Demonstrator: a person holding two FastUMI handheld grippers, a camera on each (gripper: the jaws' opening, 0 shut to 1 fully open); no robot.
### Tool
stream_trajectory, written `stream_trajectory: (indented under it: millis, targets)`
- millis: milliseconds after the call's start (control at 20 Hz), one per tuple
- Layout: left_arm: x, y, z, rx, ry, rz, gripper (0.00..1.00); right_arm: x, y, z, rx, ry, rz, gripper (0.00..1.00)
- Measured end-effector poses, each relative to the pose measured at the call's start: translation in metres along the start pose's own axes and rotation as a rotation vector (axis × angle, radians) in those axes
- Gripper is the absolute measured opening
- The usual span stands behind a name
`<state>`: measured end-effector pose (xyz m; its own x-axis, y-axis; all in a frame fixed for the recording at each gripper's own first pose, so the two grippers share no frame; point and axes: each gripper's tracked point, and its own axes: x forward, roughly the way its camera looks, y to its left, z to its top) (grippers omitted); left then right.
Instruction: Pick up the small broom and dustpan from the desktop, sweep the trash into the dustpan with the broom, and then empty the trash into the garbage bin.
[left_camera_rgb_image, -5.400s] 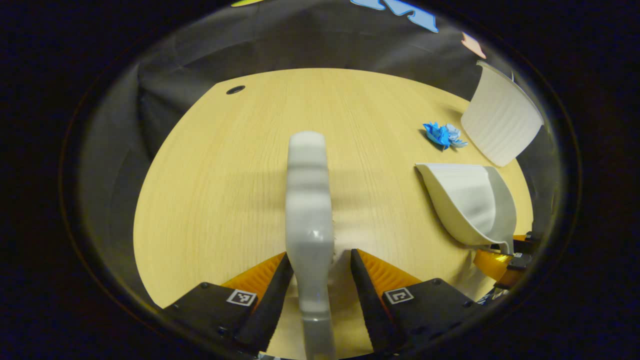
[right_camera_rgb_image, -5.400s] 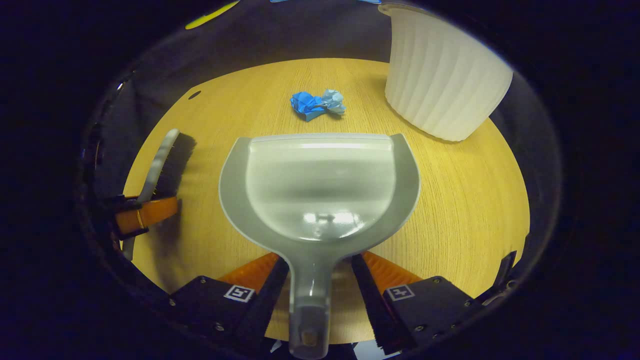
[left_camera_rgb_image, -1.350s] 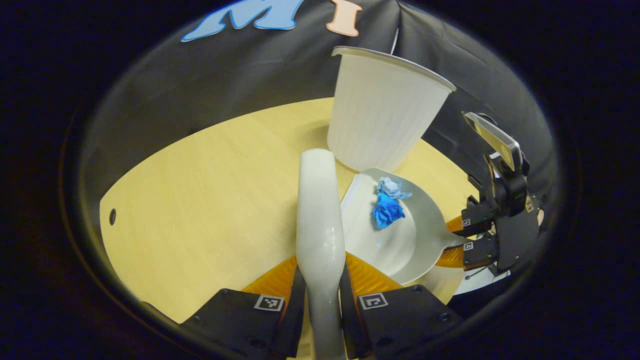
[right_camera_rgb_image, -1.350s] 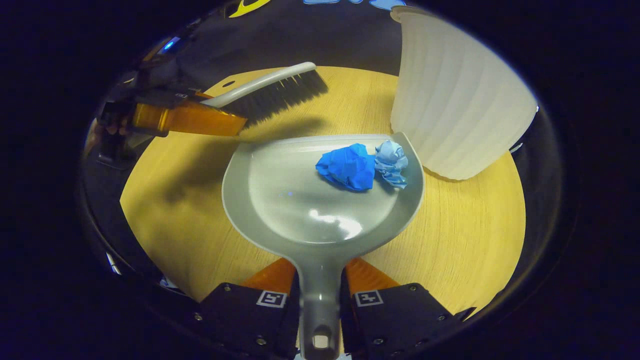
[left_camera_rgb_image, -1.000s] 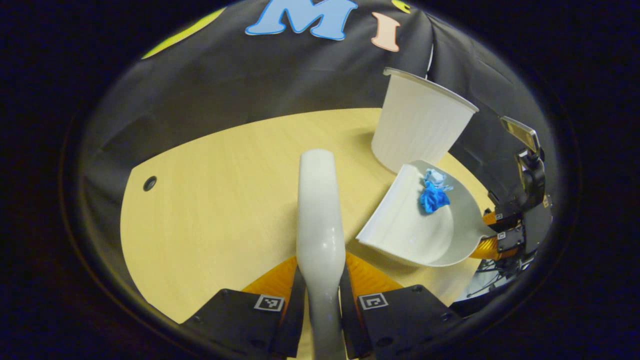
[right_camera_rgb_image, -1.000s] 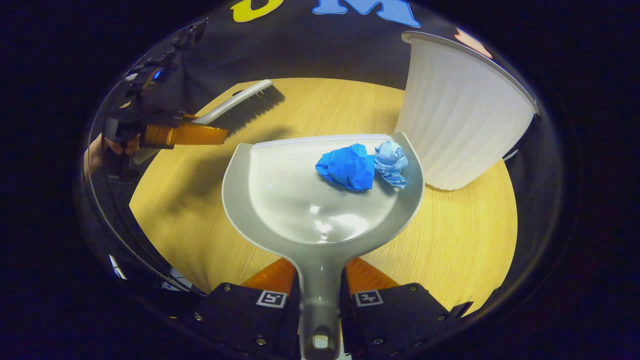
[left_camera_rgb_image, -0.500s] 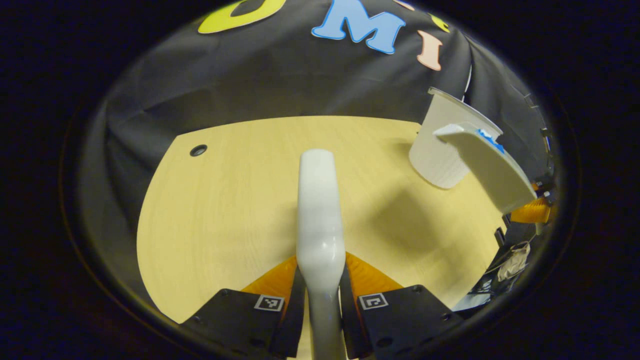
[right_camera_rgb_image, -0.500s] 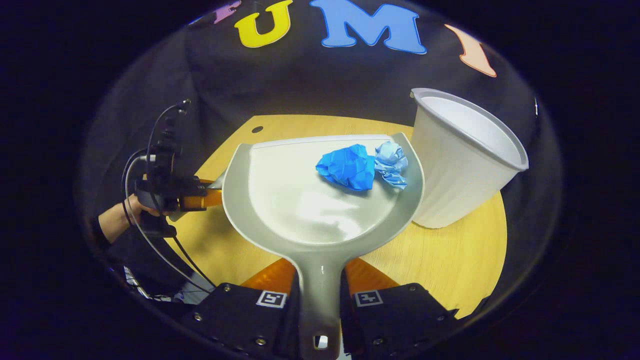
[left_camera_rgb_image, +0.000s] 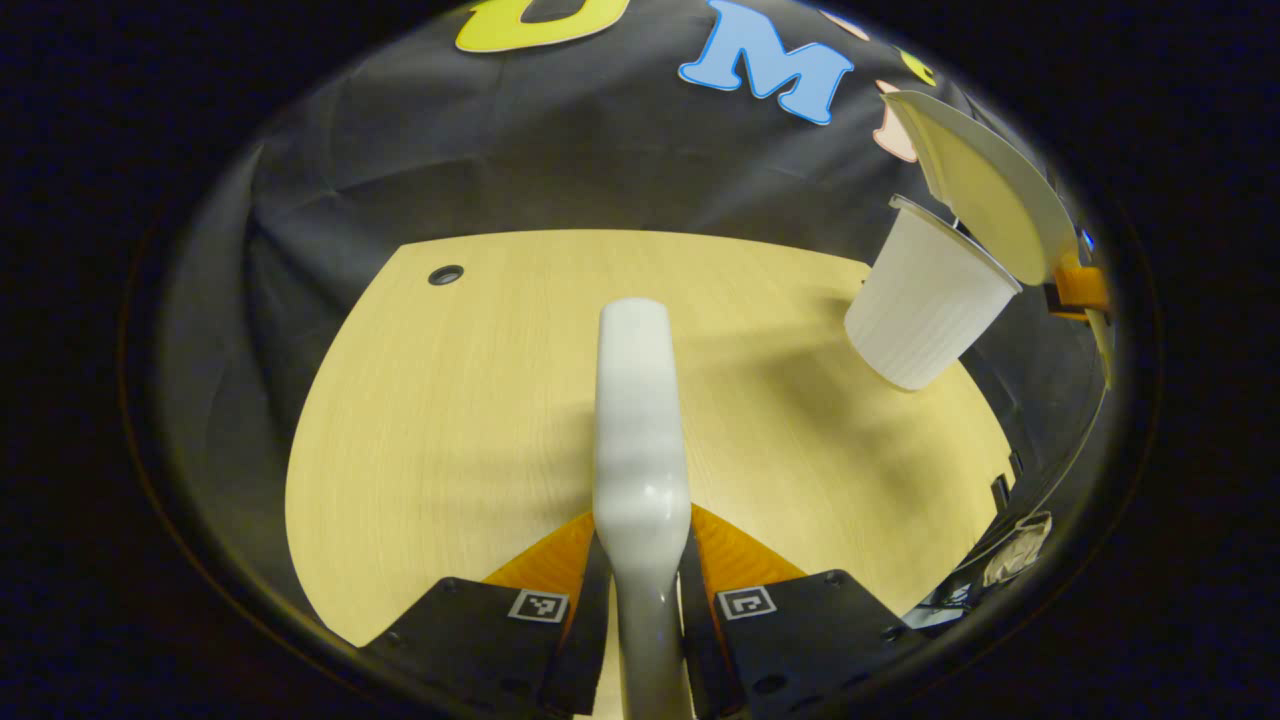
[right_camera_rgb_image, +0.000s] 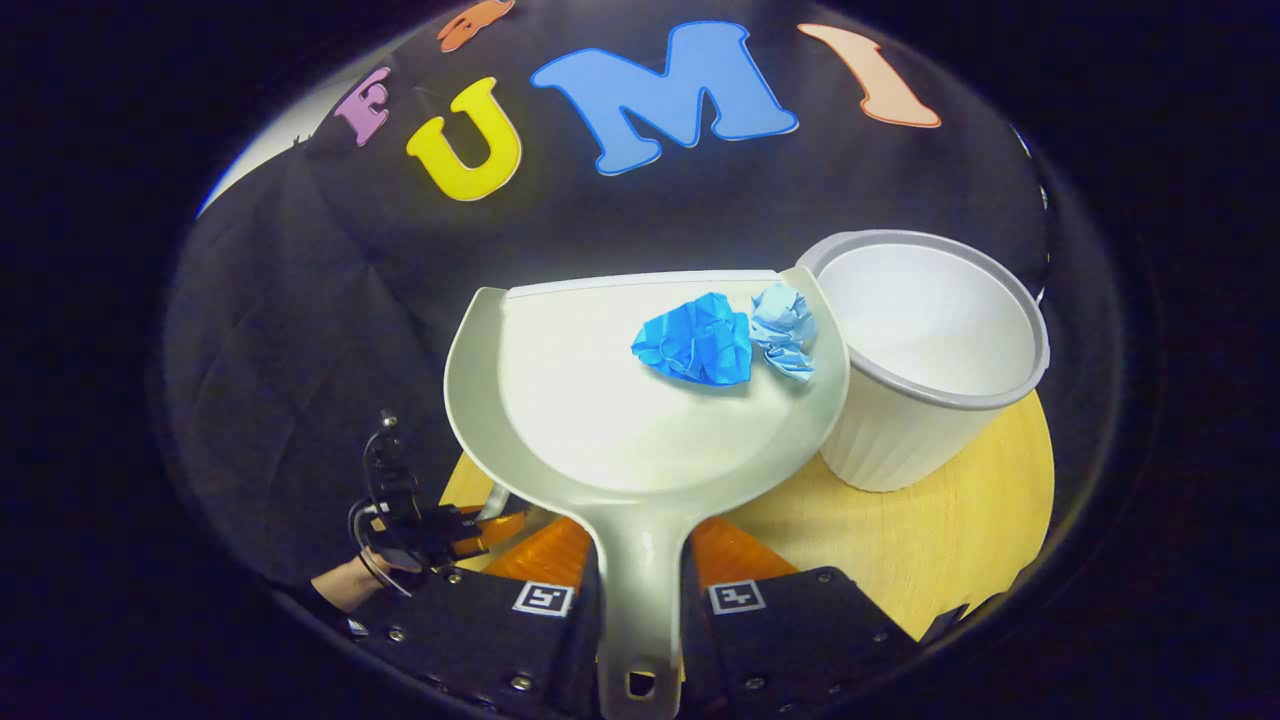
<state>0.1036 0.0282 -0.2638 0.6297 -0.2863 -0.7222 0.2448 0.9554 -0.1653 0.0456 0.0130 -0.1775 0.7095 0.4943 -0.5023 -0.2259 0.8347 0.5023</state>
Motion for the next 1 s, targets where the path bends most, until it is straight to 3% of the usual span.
stream_trajectory:
  millis: [400,650,1000]
  targets:
    - [-0.004,-0.001,-0.005,0.003,-0.004,0.011,0.39,-0.01,0.02,0.041,0.425,-0.163,0.102,0.35]
    - [-0.001,-0.012,-0.007,0.004,-0.004,-0.002,0.42,-0.031,0.018,0.07,0.739,-0.242,0.286,0.35]
    - [-0.001,-0.024,-0.013,0.011,0.004,-0.008,0.39,-0.046,0.013,0.088,0.979,-0.299,0.449,0.35]
